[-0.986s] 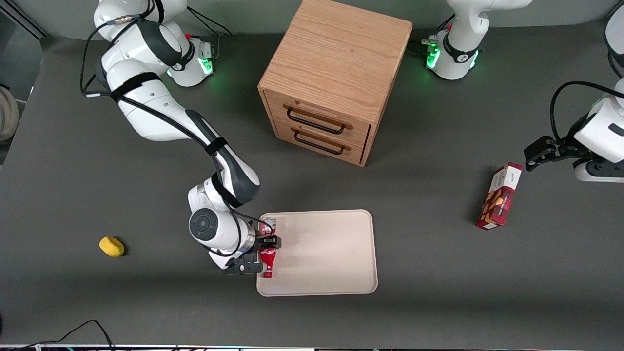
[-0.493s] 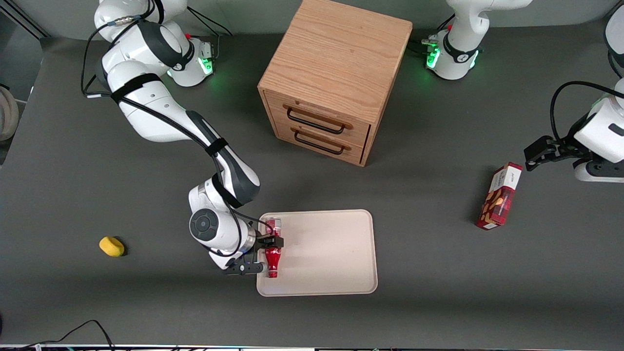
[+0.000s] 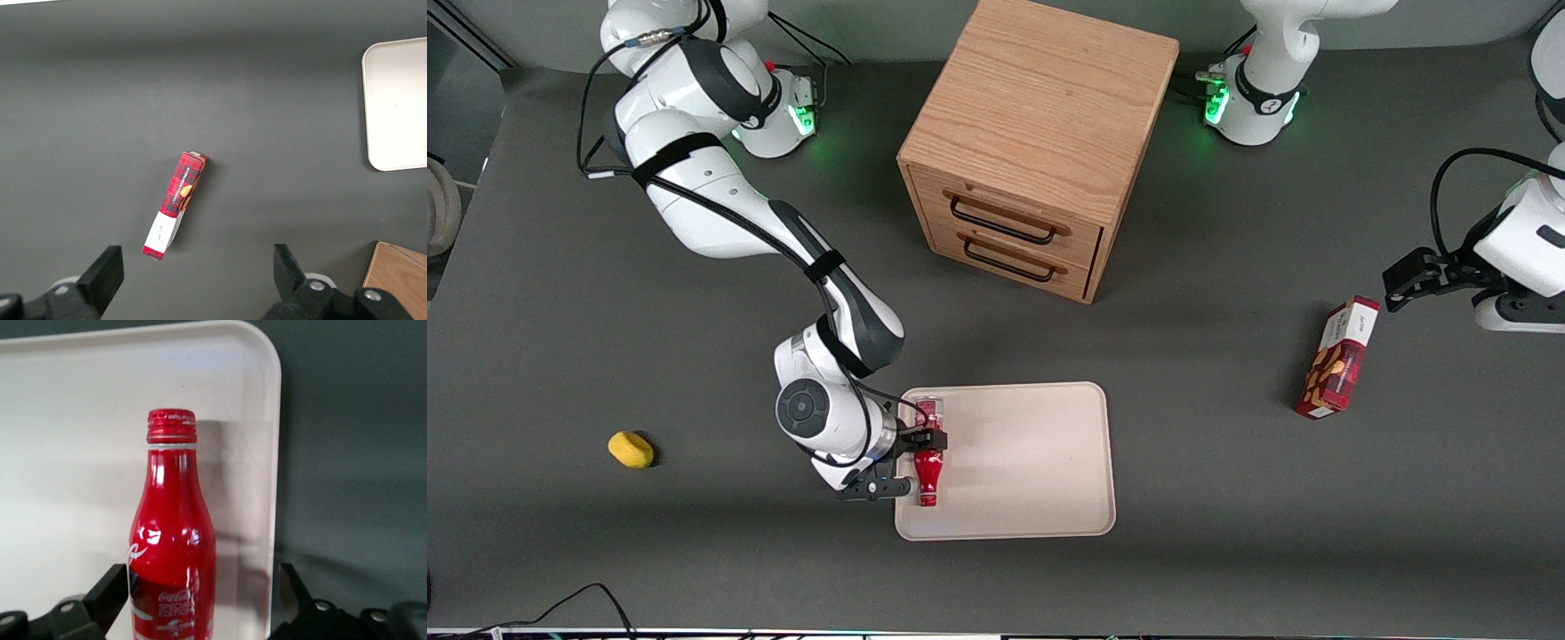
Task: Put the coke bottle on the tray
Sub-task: 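Lower the bottle onto the tray and open the right gripper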
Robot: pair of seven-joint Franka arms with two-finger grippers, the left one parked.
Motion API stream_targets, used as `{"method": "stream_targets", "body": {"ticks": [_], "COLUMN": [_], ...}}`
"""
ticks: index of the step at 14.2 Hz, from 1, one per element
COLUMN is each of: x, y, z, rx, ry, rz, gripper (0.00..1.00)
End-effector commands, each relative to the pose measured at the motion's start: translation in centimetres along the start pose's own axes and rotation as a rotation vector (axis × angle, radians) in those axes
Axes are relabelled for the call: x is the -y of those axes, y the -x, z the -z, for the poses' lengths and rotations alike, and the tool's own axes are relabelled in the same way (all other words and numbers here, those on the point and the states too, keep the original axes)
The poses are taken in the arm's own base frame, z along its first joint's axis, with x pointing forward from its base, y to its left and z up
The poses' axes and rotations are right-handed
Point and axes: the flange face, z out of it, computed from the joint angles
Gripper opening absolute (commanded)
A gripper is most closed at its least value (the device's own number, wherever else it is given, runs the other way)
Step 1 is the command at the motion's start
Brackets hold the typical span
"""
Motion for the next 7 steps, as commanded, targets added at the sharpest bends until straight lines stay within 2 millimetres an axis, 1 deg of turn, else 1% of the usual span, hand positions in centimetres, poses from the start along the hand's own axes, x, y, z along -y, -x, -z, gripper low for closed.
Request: {"method": "stream_targets", "body": {"ticks": [1,4,7], "x": [0.64,0.82,0.98], "y": [-0.36,-0.50,-0.50], "z": [1.21,1.96,2.17], "rx": [-0.015,-0.026,-0.029], "ry": [-0.004,-0.004,-0.003], "rz": [0.013,0.017,0.020], "gripper": [1.00,1.00,1.00]}}
